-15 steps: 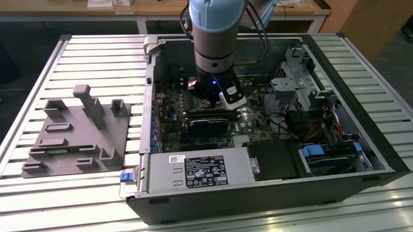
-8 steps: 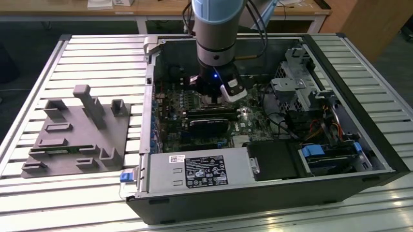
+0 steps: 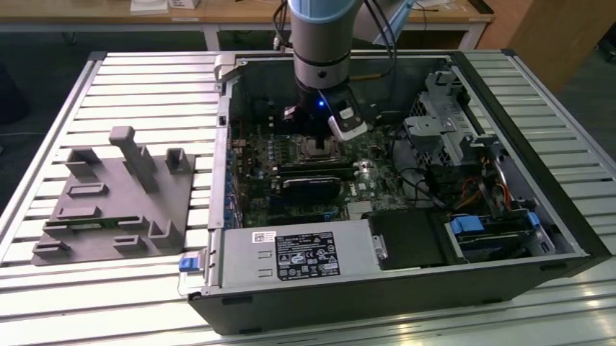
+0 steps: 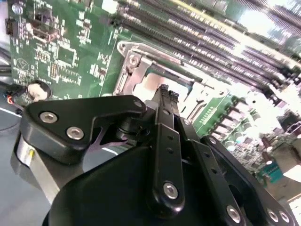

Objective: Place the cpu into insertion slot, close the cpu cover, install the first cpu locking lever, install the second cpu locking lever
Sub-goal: 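Install the second cpu locking lever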

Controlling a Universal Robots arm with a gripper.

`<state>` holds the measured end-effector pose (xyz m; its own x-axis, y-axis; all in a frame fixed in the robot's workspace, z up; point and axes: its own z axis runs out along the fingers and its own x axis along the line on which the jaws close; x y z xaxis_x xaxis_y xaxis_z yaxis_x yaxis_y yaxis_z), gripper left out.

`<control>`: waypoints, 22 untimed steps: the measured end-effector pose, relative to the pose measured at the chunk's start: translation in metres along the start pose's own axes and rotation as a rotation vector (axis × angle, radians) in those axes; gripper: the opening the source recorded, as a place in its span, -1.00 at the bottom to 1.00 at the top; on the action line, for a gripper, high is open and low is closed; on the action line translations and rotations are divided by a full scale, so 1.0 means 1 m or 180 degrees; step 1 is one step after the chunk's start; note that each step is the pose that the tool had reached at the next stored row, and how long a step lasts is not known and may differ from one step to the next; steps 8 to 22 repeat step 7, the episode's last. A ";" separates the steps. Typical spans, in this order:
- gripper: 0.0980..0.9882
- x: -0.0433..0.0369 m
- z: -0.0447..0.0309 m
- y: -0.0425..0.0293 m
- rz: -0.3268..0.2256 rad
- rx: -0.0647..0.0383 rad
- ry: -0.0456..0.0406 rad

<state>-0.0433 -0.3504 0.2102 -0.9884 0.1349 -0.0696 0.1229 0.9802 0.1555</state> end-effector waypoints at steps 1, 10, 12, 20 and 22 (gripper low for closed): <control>-0.98 0.0000 0.0001 0.0005 0.0000 0.0001 0.0000; -0.98 0.0001 0.0001 0.0010 0.0000 0.0001 0.0000; -0.98 0.0001 0.0001 0.0010 0.0000 0.0001 0.0000; -0.98 0.0001 0.0001 0.0010 0.0000 0.0001 0.0000; -0.98 0.0001 0.0001 0.0010 0.0000 0.0001 0.0000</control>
